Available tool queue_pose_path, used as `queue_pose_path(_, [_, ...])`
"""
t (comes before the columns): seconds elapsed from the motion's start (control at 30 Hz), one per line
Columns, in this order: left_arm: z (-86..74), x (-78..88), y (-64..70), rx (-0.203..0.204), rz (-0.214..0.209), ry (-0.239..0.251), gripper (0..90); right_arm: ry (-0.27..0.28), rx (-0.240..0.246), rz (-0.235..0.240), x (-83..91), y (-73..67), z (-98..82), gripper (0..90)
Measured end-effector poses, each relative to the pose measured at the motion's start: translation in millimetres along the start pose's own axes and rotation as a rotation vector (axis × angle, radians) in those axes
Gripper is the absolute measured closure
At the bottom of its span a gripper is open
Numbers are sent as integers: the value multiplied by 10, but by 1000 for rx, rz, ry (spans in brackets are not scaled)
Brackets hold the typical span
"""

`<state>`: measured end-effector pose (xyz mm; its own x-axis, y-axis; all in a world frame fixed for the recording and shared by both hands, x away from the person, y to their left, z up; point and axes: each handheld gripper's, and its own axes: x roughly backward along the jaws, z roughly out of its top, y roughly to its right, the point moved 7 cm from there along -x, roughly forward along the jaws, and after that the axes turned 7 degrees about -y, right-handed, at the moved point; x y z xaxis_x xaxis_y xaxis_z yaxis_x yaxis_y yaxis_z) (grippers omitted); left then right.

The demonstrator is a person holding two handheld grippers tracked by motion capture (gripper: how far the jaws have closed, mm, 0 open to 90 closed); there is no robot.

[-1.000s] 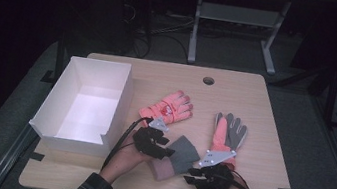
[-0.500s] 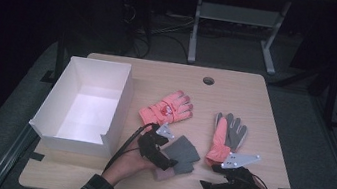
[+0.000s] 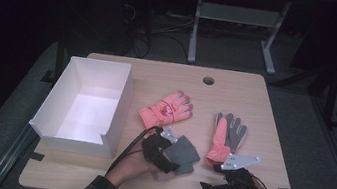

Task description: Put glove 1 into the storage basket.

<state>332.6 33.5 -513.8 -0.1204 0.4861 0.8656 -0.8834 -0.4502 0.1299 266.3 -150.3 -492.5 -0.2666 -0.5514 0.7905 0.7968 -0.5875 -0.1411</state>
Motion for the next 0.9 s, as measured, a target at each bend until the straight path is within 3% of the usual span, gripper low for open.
queue_pose_path(0.17, [-6,-16,15,24,-19,12,144,7,2,2,9,-6,8,208])
queue_pose_path(0.27, [-8,-12,16,17,-16,7,157,12,3,-1,8,-2,11,196])
queue_pose_path(0.33, [-18,10,10,-10,-17,-17,216,15,0,-1,6,1,14,182])
queue_pose_path(0.37, [-10,8,19,1,-18,-11,231,20,-2,-3,5,2,18,176])
queue_pose_path(0.43, [-15,27,18,-16,-30,-26,297,25,-5,-3,2,1,24,164])
queue_pose_path(0.57, [-2,33,56,10,-69,-19,477,34,-1,-3,-8,-9,34,148])
queue_pose_path(0.77, [8,49,71,19,-117,-36,610,29,-6,-3,-23,-24,34,138])
queue_pose_path(0.9, [21,73,58,39,-129,-23,634,31,-6,-4,-29,-24,34,138])
